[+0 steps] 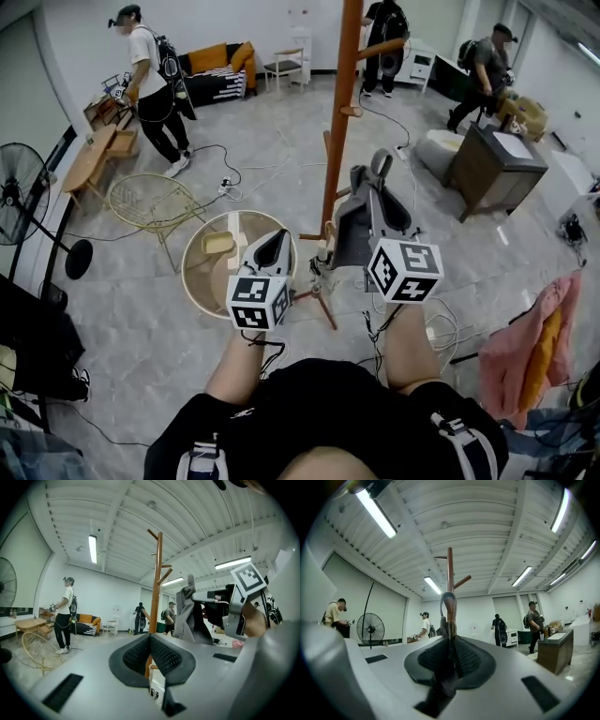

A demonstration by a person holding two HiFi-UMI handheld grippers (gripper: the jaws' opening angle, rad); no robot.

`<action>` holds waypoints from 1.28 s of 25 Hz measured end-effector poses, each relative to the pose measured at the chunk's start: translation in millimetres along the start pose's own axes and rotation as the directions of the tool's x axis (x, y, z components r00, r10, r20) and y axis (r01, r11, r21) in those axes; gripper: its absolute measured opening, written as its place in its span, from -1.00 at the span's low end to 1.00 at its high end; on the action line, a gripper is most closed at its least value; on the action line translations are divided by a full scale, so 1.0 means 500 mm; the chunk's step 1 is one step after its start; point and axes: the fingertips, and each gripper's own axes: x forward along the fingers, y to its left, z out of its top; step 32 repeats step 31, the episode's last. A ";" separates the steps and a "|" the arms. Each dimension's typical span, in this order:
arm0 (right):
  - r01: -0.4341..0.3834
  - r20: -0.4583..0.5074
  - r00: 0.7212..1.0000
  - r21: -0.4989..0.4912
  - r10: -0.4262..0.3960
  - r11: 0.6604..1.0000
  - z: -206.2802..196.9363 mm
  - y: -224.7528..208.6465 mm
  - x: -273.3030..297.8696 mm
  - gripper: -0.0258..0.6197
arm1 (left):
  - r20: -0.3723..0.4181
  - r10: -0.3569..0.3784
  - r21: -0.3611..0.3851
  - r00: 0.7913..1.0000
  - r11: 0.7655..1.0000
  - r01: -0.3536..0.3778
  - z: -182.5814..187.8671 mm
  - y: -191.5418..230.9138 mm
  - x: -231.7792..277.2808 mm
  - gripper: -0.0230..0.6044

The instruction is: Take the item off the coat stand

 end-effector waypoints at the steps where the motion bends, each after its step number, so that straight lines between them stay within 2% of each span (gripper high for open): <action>1: 0.000 -0.012 1.000 0.001 0.000 1.000 -0.024 -0.002 -0.007 -0.74 | -0.001 -0.005 0.001 1.000 1.000 0.005 -0.002 -0.005 0.002 -0.87; 5: -0.008 -0.048 0.999 -0.017 0.007 1.000 -0.105 0.002 -0.034 -0.74 | -0.014 -0.023 0.001 1.000 1.000 0.023 -0.014 -0.024 0.007 -0.87; 8: -0.013 -0.076 0.997 -0.003 0.013 1.000 -0.135 0.004 -0.044 -0.74 | -0.022 -0.031 0.004 0.999 1.000 0.031 -0.015 -0.033 0.006 -0.87; 12: -0.018 -0.081 0.996 0.027 0.020 0.999 -0.145 0.006 -0.051 -0.74 | -0.027 -0.027 0.004 0.999 1.000 0.028 -0.021 -0.034 0.001 -0.87; 32: -0.053 -0.087 0.995 0.028 0.055 0.998 -0.152 0.029 -0.034 -0.74 | -0.034 -0.014 0.014 0.999 1.000 0.014 -0.019 -0.015 0.007 -0.87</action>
